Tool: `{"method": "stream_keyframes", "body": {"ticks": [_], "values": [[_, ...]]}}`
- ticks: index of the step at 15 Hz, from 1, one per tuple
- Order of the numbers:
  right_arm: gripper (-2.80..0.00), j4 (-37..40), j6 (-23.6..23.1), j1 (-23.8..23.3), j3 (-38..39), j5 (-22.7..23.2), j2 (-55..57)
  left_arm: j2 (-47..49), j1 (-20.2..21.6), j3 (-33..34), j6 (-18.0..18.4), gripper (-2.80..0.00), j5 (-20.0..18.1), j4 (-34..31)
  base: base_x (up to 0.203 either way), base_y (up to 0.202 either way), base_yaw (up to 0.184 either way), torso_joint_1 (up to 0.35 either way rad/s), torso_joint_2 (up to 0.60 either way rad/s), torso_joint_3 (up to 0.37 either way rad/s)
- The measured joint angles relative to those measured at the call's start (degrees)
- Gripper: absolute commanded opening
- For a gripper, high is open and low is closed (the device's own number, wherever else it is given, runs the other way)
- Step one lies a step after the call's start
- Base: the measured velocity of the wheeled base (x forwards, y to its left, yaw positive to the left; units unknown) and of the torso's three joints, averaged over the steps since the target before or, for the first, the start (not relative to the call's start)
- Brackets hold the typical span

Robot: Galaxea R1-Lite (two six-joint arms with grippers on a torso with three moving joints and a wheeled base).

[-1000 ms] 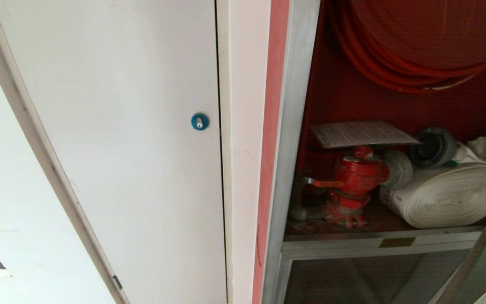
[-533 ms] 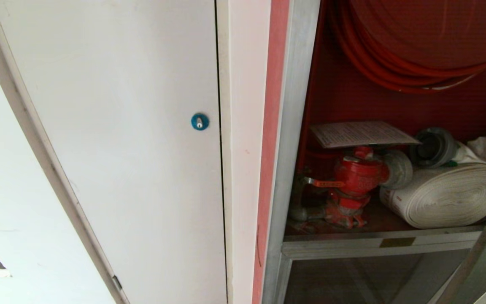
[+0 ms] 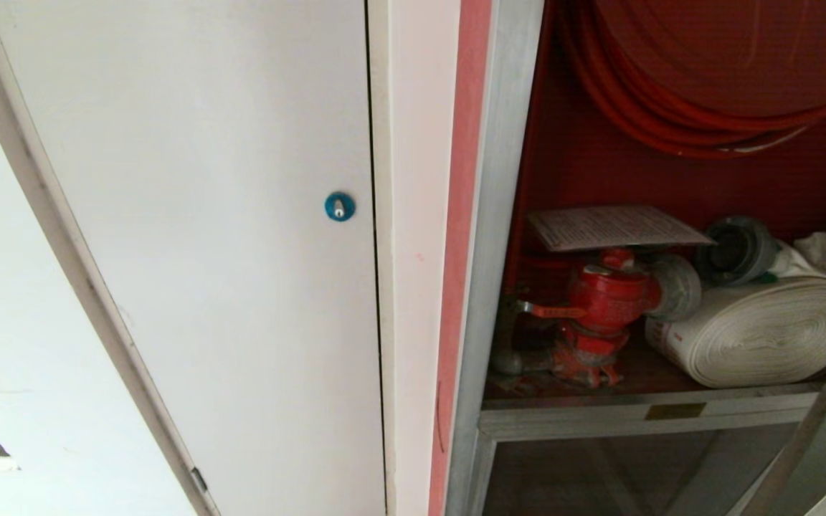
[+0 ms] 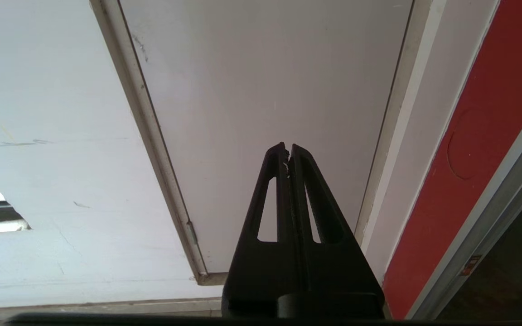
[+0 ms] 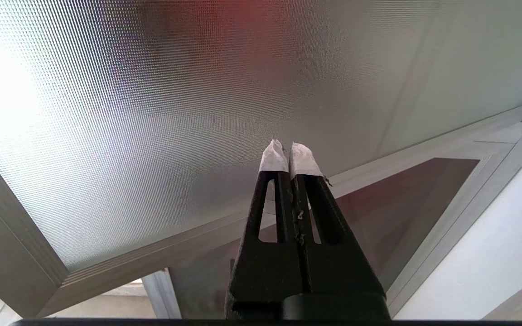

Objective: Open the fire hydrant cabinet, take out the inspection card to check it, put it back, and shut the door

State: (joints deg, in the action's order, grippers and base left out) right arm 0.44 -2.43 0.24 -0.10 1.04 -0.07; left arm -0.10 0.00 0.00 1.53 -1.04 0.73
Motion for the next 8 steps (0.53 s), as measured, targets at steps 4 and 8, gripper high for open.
{"method": "stream_keyframes", "body": {"ticks": [4,8], "values": [[-2.8,0.0,0.0,0.0,0.0,0.0,0.0,0.0,0.0,0.0,0.0,-2.8,0.0,0.0,0.0,0.0,0.0,0.0,0.0,0.0],[-2.8,0.0,0.0,0.0,0.0,0.0,0.0,0.0,0.0,0.0,0.0,-2.8,0.1,0.0,0.0,0.0,0.0,0.0,0.0,0.0]]}}
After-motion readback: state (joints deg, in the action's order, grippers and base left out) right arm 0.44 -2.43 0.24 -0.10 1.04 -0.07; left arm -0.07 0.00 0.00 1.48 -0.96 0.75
